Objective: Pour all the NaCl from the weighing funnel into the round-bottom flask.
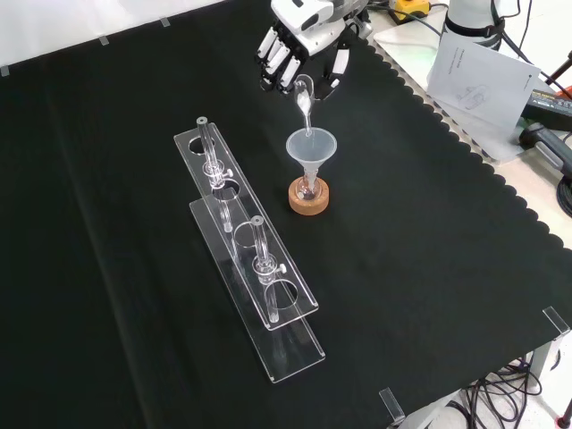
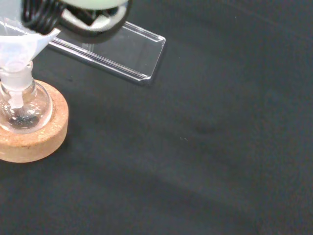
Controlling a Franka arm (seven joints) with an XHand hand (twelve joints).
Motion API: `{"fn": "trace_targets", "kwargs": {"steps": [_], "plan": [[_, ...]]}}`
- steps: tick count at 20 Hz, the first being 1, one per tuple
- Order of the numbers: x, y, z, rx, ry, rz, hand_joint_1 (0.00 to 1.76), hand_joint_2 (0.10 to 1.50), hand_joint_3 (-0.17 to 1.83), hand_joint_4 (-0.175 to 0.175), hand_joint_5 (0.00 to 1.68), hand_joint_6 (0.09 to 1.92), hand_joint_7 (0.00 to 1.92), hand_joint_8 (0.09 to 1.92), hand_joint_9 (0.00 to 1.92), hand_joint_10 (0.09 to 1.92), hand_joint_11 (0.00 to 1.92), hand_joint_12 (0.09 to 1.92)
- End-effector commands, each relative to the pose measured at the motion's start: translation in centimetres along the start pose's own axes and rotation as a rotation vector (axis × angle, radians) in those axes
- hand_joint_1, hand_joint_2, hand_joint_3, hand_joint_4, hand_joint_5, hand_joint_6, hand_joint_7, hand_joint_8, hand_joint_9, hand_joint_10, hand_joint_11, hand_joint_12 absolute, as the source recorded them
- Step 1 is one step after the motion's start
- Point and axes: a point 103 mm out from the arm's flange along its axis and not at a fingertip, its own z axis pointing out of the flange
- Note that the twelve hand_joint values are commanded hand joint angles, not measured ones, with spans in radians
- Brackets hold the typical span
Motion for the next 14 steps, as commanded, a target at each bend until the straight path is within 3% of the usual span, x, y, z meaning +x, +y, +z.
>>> {"fn": "trace_targets", "kwargs": {"steps": [1, 14], "plan": [[0.09, 0.04, -0.32, 0.002, -0.026, -0.002, 1.08, 0.71, 0.64, 0.175, 1.16, 0.87, 0.58, 0.65, 0.94, 0.36, 0.77, 1.07], [0.32, -0.02, -1.29, 0.001, -0.092, -0.006, 1.08, 0.71, 0.64, 0.175, 1.16, 0.87, 0.58, 0.65, 0.94, 0.36, 0.77, 1.07]]}}
